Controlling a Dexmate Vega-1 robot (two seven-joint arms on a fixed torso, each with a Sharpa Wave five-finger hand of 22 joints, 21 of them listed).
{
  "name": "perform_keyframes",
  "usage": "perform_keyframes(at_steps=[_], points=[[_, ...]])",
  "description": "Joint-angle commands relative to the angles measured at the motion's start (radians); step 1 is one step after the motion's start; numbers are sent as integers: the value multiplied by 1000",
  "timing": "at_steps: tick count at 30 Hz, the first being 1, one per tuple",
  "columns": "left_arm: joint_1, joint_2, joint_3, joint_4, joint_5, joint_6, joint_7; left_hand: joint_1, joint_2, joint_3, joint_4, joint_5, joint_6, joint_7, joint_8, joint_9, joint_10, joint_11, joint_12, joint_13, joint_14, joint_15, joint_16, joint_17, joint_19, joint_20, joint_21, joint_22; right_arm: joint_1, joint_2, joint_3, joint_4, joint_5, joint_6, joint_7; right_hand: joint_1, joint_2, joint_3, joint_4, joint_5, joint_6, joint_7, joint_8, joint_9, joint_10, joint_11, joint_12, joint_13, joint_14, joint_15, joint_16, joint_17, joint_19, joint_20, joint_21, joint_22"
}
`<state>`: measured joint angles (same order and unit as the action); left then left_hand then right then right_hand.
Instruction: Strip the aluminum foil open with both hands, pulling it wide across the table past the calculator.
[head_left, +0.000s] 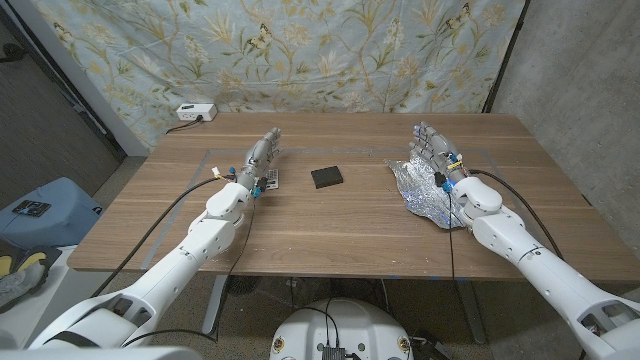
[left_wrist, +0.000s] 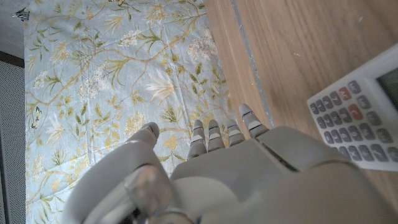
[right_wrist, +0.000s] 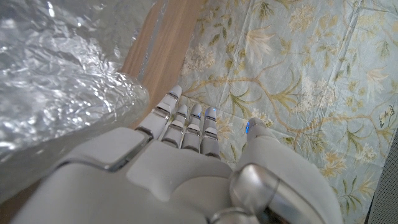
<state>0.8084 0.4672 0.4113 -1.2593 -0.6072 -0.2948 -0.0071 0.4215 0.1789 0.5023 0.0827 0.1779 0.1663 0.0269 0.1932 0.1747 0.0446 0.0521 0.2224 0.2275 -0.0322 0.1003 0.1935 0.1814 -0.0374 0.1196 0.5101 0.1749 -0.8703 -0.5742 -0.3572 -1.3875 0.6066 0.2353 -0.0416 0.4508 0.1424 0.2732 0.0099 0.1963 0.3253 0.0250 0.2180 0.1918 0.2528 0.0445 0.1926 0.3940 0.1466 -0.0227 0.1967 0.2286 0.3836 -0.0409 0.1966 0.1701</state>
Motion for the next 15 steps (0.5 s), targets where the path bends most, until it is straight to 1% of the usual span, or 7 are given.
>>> perform_keyframes(at_steps=[1, 4, 8, 9, 15], points=[[-7, -5, 5, 16, 8, -9, -6, 14, -3, 6, -2, 7, 7, 0, 3, 5, 8, 3, 6, 2, 7, 2, 2, -1, 8, 7, -3, 1, -23, -44, 6, -88, -48, -36, -62, 18, -8, 3, -17, -5, -2, 6, -4, 2, -1, 15, 0, -5, 2, 8, 4, -1, 6, 1, 0, 4], [-13, -7, 6, 30, 12, -19, -12, 14, -4, 8, -4, 7, 7, 1, 2, 5, 8, 7, 6, 1, 6, 3, 1, -1, 8, 7, -4, 1, -26, -56, 4, -108, -74, -45, -82, 26, -11, 6, -26, -5, -4, 15, -7, 2, -4, 18, -1, -9, 1, 11, 3, -4, 5, 1, 0, 4], [-15, -8, 3, 37, 12, -27, -12, 15, -5, 10, -6, 7, 5, 2, 1, 6, 6, 7, 5, 0, 7, 2, 0, -2, 8, 7, -6, 1, -30, -70, 3, -138, -100, -73, -113, 33, -13, 7, -35, -6, -6, 15, -8, 2, -7, 19, -2, -13, 0, 13, 3, -6, 3, 2, -1, 4], [-15, -8, 3, 39, 12, -29, -13, 15, -5, 11, -7, 7, 6, 2, 1, 6, 7, 7, 5, 0, 7, 2, 0, -2, 8, 7, -6, 1, -30, -74, 3, -145, -106, -80, -119, 36, -14, 8, -39, -7, -7, 17, -9, 2, -8, 23, -2, -15, 0, 14, 3, -7, 2, 3, -1, 4], [-14, -7, -2, 46, 10, -37, -15, 15, -7, 13, -10, 7, 4, 4, -1, 6, 7, 8, 5, -2, 7, 4, -1, -2, 8, 7, -8, 1, -35, -94, -1, -194, -143, -127, -159, 44, -19, 8, -49, -8, -13, 20, -13, 2, -13, 28, -3, -19, -3, 20, 2, -9, -1, 8, -2, 4]])
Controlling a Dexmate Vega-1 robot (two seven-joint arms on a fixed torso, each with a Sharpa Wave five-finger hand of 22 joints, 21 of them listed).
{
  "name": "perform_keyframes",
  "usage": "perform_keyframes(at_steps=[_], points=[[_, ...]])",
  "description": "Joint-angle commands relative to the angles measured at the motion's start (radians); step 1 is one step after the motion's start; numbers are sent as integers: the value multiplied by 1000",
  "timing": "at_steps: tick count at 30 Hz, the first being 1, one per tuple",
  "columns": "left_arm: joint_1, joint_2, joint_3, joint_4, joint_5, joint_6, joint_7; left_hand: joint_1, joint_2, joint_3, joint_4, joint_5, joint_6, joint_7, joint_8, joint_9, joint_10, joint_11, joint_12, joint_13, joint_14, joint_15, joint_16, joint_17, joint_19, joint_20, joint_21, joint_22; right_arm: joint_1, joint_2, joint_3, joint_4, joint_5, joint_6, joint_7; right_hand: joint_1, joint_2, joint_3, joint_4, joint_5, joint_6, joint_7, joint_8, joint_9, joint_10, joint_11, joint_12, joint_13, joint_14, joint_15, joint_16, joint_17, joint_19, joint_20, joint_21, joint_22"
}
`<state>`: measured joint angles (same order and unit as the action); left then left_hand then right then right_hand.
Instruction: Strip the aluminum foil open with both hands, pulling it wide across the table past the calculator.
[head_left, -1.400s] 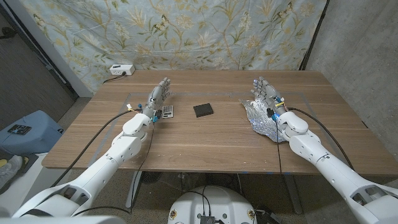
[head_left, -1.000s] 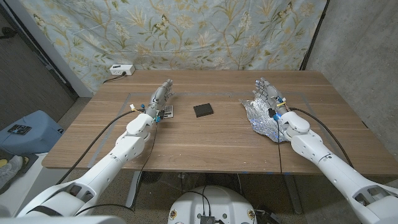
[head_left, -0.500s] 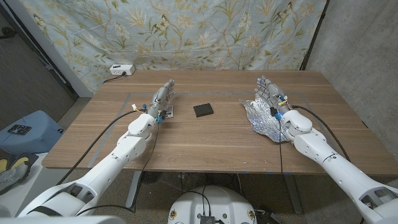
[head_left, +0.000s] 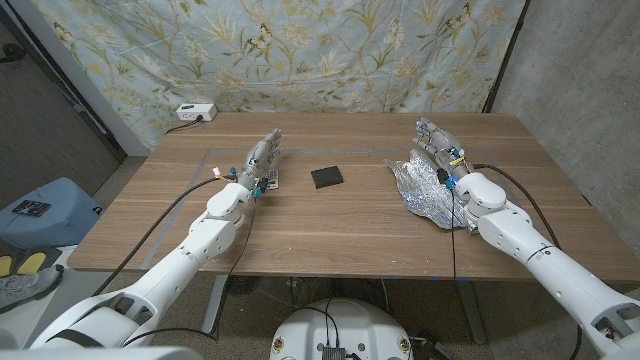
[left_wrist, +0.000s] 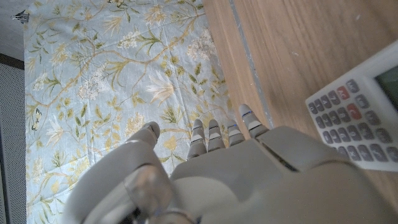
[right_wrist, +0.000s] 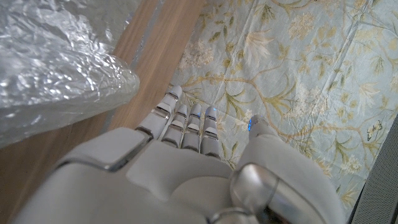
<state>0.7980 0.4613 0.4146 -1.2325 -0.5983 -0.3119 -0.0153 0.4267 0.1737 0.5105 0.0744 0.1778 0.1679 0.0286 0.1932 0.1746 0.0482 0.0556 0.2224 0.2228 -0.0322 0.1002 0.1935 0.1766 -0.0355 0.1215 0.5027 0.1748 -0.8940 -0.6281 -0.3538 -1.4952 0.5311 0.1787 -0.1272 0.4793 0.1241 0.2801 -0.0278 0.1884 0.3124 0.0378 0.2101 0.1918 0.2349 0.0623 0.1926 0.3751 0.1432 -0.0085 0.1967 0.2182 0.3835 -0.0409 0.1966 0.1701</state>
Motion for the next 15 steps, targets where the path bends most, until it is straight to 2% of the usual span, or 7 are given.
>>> perform_keyframes(at_steps=[1, 15], points=[[-4, -1, -6, 21, 1, -22, -8, 10, -2, 6, -2, 7, 3, 3, -1, 6, 5, 5, 5, 2, 7, 4, -1, 3, 7, 5, -2, 1, -13, -43, -4, -94, -73, -77, -79, 16, -2, 1, -14, -1, -1, 8, -5, 2, 4, 13, -3, -1, 0, 7, 2, 1, -1, 8, -2, 4], [-14, -3, -18, 61, -18, -43, -39, 12, -7, 12, -12, 7, 7, 2, -1, 6, 10, 6, 6, -2, 9, 6, -2, 2, 9, 4, -7, 2, -33, -92, -11, -240, -154, -237, -176, 44, -16, 4, -49, -5, -19, 15, -13, 3, -15, 25, -6, -17, -10, 23, 0, -6, -20, 26, -7, 4]])
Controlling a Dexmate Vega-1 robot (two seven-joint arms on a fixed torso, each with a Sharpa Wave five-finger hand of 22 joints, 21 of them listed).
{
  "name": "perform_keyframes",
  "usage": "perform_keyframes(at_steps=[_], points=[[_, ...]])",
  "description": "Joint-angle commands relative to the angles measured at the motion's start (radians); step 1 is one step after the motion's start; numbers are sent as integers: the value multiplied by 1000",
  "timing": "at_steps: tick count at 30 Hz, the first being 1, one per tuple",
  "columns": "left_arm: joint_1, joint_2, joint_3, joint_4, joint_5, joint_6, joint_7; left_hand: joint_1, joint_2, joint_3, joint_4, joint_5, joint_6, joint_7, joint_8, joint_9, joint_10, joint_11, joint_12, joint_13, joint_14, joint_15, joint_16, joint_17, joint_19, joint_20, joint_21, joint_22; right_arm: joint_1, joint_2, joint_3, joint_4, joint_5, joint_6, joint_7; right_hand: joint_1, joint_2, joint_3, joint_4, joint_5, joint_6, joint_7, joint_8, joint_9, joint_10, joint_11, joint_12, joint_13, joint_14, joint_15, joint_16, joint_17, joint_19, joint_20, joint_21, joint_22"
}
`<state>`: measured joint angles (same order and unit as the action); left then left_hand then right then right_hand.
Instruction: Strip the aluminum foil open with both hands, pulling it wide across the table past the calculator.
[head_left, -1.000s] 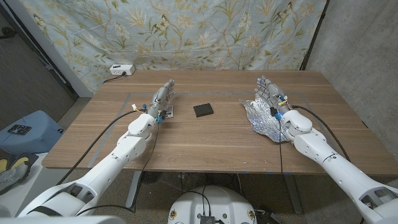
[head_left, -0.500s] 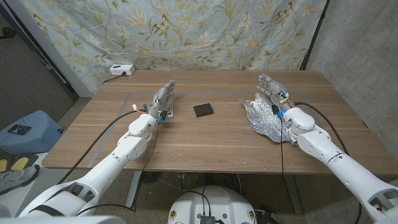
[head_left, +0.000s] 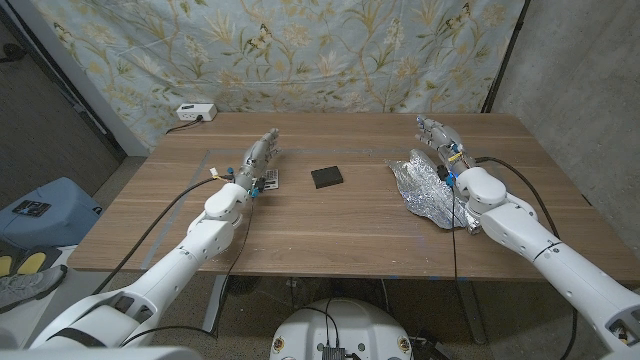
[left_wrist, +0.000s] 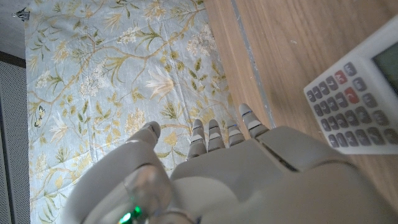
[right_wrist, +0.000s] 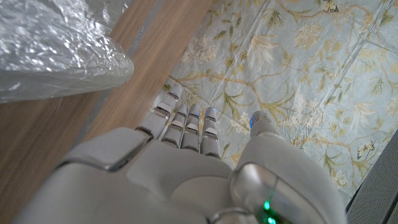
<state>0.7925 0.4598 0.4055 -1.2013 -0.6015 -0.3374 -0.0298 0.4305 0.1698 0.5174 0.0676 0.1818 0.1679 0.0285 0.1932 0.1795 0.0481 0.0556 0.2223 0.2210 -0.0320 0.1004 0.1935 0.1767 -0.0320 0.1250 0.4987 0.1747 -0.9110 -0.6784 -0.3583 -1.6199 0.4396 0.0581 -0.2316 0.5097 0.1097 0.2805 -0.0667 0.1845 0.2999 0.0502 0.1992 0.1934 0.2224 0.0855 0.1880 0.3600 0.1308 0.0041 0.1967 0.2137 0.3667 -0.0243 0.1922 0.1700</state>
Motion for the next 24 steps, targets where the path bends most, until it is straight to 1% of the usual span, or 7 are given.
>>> perform_keyframes(at_steps=[1, 3, 6, 7, 8, 10, 24], points=[[-10, 0, -10, 35, -16, -20, -29, 8, -3, 5, -5, 3, 8, 2, -1, 1, 11, 6, 6, 0, 9, 6, -2, 1, 5, 1, -3, 2, -20, -46, -5, -133, -63, -135, -77, 20, -2, 6, -16, -1, -9, 3, -3, 1, -6, 1, -2, -4, -1, 16, -1, -2, -6, 14, -3, 4], [-11, 0, -11, 37, -17, -22, -32, 8, -3, 6, -6, 3, 8, 3, -1, 1, 11, 6, 6, 0, 9, 7, -2, 1, 6, 1, -4, 2, -22, -49, -5, -143, -70, -145, -83, 24, -2, 7, -21, -1, -12, 4, -4, 1, -11, 6, -3, -6, -3, 23, -1, -2, -9, 18, -3, 4], [-13, 3, -13, 41, -21, -27, -44, 8, -4, 7, -8, 3, 8, 3, -2, 1, 11, 6, 5, -1, 9, 7, -3, 1, 6, 0, -5, 2, -33, -59, -3, -184, -82, -189, -106, 30, -4, 8, -28, -2, -19, 7, -6, 1, -16, 8, -3, -9, -4, 28, -1, -3, -12, 23, -4, 4], [-13, 3, -14, 43, -21, -30, -46, 8, -4, 7, -8, 3, 8, 3, -2, 1, 11, 4, 5, -1, 8, 8, -3, 1, 6, 0, -6, 2, -34, -64, -3, -192, -85, -197, -106, 48, -5, 14, -44, -3, -22, 18, -5, 1, -15, 15, 0, -15, -1, 35, 1, -5, -10, 32, -1, 4], [-13, 5, -14, 43, -21, -31, -47, 8, -4, 8, -9, 3, 8, 3, -2, 1, 10, 5, 5, -1, 8, 10, -3, 1, 6, 1, -6, 2, -36, -70, -3, -203, -88, -210, -108, 61, -6, 18, -55, -3, -24, 20, -5, 2, -16, 18, 1, -18, 0, 40, 2, -6, -8, 37, 0, 4], [-11, 10, -16, 39, -21, -32, -50, 8, -4, 8, -9, 3, 8, 3, -2, 1, 10, 5, 5, -2, 7, 11, -3, 1, 6, 2, -7, 2, -38, -79, -6, -224, -104, -236, -119, 78, -9, 23, -69, -3, -25, 25, -4, 2, -15, 24, 3, -23, 3, 49, 4, -8, -6, 47, 2, 4], [-1, 52, -22, 29, -33, -25, -105, 7, -4, 13, -14, 3, 10, 6, -3, 2, 15, 10, 6, -4, 10, 12, -3, 2, 8, 2, -11, 2, -50, -121, -4, -313, -180, -346, -165, 109, -21, 29, -93, -5, -26, 30, -2, 2, -21, 27, 3, -33, 1, 57, 3, -10, -10, 63, 1, 3]])
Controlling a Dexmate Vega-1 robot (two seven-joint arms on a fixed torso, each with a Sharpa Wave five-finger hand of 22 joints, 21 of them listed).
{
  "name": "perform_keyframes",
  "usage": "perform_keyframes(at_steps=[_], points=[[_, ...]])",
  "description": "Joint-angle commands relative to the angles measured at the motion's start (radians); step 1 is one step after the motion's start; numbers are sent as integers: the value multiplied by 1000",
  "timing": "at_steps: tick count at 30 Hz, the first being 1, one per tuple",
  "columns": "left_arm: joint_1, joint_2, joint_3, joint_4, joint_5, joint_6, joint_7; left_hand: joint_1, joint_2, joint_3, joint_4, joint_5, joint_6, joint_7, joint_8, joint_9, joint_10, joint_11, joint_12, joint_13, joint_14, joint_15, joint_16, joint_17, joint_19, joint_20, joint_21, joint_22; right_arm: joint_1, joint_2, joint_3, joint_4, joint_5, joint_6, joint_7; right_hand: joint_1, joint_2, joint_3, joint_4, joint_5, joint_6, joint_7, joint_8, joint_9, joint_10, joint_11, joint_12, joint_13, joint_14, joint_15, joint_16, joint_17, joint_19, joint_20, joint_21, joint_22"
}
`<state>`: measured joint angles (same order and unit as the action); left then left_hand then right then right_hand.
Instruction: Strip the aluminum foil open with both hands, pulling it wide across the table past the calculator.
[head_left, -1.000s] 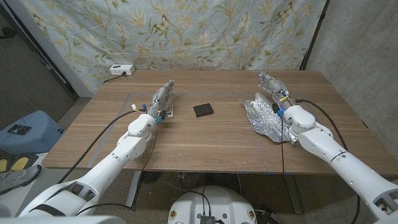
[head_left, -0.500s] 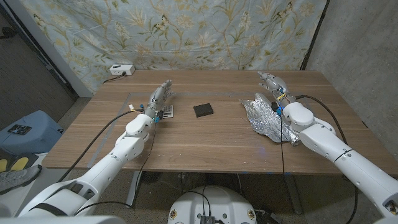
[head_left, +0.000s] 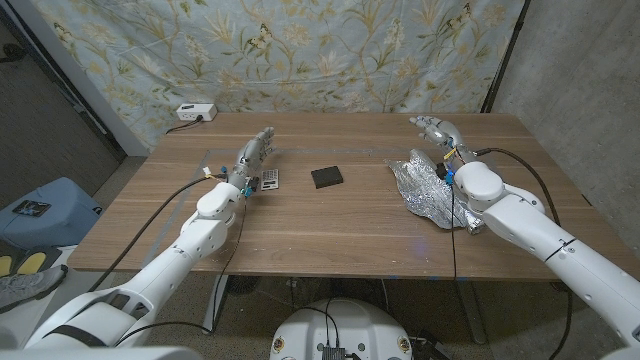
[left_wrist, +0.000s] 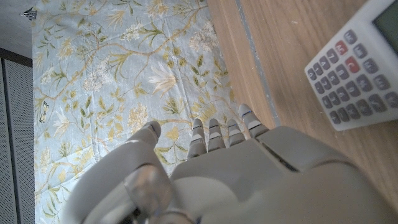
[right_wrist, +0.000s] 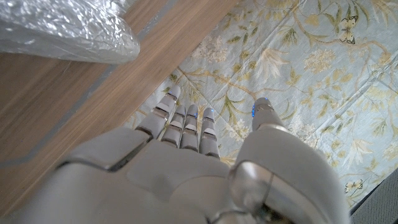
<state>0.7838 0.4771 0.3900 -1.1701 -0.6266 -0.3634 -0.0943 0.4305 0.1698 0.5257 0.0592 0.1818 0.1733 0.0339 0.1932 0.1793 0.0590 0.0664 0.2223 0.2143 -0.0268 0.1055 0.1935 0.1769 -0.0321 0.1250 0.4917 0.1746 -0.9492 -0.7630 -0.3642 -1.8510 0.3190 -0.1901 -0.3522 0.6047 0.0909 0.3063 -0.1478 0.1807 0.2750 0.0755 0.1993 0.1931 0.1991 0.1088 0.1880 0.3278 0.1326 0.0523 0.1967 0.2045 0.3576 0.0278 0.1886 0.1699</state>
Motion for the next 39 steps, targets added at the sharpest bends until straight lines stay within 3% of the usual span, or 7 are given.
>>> perform_keyframes(at_steps=[1, 10, 26, 39], points=[[10, 39, -9, -4, -11, 3, -45, 7, -4, 5, -5, 3, 5, 0, -3, 2, 5, -1, 6, 2, 5, 8, -3, 2, 9, 2, -4, 2, -12, -38, 1, -90, -66, -110, -49, 15, -2, 3, -13, -1, -1, 5, -2, 2, 3, 3, 4, -1, -1, 9, 3, -1, -1, 11, 4, 3], [27, 74, -23, -24, -18, 2, -66, 5, -3, 8, -7, 3, 1, 1, -6, 2, 1, 1, 4, 1, 4, 11, -4, 2, 8, 3, -8, 2, -8, -70, -18, -156, -119, -210, -49, 43, -9, 9, -25, 0, -14, 13, -5, 2, -7, 8, 2, -9, -1, 23, 4, -2, -7, 23, 3, 3], [31, 56, -16, -24, -42, 0, -104, -1, -4, 15, -12, 2, 16, 3, -1, 2, 17, -2, 8, -2, 17, 7, 0, 2, 20, 1, -12, 3, -5, -139, -30, -240, -197, -356, -31, 69, -10, 15, -26, 0, -25, 11, -5, 3, -17, 3, 3, -19, -12, 23, 3, -1, -19, 24, 1, 4], [37, 58, -17, -31, -33, -12, -94, -2, -4, 19, -15, 3, 17, 7, -2, 3, 18, -1, 8, -3, 17, 8, -1, 2, 24, 1, -15, 3, 12, -199, -48, -306, -247, -513, 9, 82, -15, 14, -23, -2, -22, 22, -2, 3, -5, 11, 10, -26, -5, 36, 8, 0, -16, 45, 4, 4]])
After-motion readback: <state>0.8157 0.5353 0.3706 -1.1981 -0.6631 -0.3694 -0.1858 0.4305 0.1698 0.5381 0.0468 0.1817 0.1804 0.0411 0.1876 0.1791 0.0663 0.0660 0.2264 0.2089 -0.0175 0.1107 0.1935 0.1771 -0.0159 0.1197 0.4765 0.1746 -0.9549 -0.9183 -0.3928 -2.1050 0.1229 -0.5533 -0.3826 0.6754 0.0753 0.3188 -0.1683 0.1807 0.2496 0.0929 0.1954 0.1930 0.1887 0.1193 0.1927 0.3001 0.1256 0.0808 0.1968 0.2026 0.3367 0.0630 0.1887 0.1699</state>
